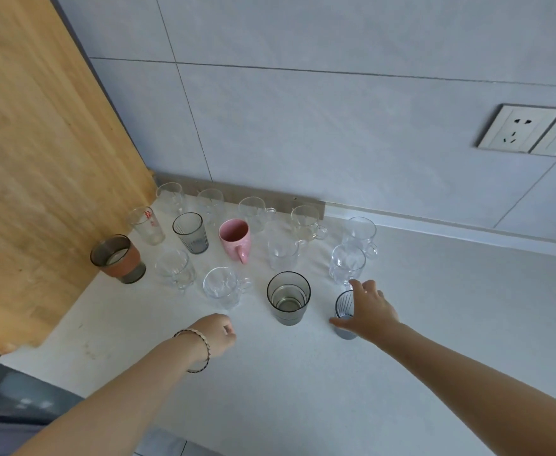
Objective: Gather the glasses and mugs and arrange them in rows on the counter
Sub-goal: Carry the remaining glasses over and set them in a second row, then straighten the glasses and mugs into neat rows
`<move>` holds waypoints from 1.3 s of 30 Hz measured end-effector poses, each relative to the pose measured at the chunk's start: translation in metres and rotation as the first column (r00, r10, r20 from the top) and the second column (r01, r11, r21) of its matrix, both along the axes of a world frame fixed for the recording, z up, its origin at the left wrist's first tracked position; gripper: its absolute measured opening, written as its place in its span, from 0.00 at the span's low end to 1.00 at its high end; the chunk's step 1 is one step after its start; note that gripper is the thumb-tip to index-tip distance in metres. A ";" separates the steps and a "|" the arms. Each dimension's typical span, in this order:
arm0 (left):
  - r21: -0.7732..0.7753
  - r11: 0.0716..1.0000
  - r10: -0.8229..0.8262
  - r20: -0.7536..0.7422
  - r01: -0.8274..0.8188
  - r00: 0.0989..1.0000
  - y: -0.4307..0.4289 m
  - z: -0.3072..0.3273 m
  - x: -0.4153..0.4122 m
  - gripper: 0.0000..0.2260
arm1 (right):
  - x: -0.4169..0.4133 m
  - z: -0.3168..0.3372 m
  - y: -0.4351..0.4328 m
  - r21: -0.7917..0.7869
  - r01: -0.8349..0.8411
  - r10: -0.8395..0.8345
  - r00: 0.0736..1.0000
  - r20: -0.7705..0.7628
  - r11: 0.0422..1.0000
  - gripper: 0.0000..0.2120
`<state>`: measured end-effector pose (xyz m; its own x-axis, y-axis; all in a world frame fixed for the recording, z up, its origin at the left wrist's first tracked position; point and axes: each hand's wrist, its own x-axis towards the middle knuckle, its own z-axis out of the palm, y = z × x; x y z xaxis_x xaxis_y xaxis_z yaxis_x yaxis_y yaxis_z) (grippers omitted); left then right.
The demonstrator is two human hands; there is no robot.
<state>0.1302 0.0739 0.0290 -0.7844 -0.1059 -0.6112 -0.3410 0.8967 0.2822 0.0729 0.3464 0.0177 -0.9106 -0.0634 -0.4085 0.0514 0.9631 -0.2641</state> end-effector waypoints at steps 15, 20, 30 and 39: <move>-0.096 0.993 0.055 -0.150 -0.070 0.987 -0.118 0.076 -0.101 0.10 | -0.105 0.053 -0.154 -0.204 -0.304 0.312 0.950 0.006 0.931 0.17; -0.082 0.996 0.005 -0.188 -0.020 0.982 -0.194 0.064 -0.157 0.11 | -0.136 0.046 -0.218 -0.196 -0.201 0.206 0.979 0.001 0.960 0.16; -0.046 0.986 -0.166 -0.220 0.160 0.961 -0.285 0.029 -0.273 0.10 | -0.201 0.041 -0.318 -0.150 0.039 -0.038 0.999 0.015 0.988 0.20; -0.155 0.922 -0.377 -0.155 0.355 0.913 -0.286 -0.010 -0.347 0.40 | -0.273 0.000 -0.379 -0.022 0.257 -0.254 0.962 0.103 0.966 0.44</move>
<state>-0.2164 -0.2117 0.0193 -0.8767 0.1454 -0.4585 0.0634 0.9798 0.1895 -0.1997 -0.0327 0.0180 -0.8536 0.1503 -0.4987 0.3219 0.9049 -0.2783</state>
